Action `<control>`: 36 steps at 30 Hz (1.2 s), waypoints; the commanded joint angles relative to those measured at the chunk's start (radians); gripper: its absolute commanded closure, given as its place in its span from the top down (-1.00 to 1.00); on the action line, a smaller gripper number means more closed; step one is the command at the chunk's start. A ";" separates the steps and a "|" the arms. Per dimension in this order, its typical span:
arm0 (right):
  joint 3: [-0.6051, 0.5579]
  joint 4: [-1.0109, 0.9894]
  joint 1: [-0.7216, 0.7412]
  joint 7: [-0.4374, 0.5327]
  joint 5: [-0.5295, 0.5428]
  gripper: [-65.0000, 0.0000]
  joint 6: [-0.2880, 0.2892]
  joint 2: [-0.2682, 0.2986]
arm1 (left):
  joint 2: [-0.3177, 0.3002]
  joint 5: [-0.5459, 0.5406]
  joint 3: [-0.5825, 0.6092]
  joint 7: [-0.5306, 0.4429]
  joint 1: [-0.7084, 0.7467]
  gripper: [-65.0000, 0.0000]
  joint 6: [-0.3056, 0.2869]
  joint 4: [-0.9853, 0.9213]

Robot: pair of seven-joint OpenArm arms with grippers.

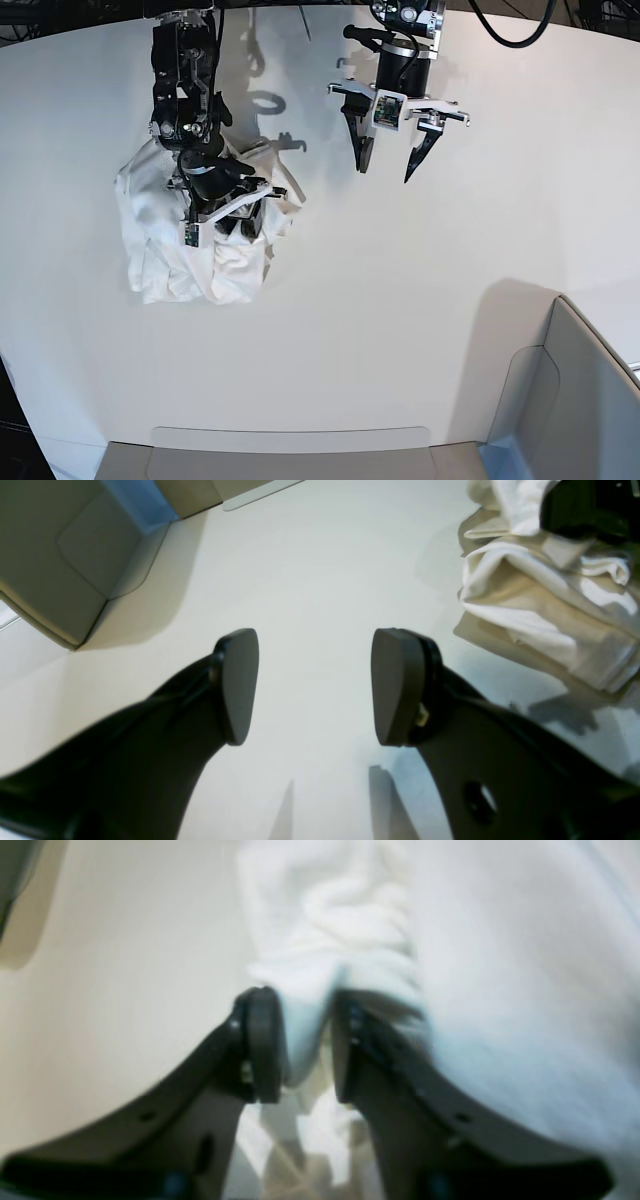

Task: Layout the t-shirt on the table in an organized manner, then fold the t-shirt properly
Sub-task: 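Lift the shirt with the right gripper and drag it across the table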

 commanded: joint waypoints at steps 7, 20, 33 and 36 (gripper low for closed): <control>-0.077 0.064 0.047 0.020 0.007 -1.00 0.006 0.036 | 0.004 0.001 0.004 -0.024 0.006 0.05 0.006 0.013; -0.536 0.263 0.173 0.067 -0.415 -1.00 0.015 0.130 | 0.006 0.001 0.002 -0.019 0.007 0.05 0.008 0.012; -0.873 -0.064 0.426 0.124 -0.732 -1.00 0.254 -0.079 | 0.004 0.001 -0.003 -0.024 0.073 0.05 0.012 0.013; -0.869 -0.145 0.448 0.077 -0.732 -0.65 0.268 -0.121 | 0.004 0.001 -0.004 -0.024 0.087 0.05 0.012 0.013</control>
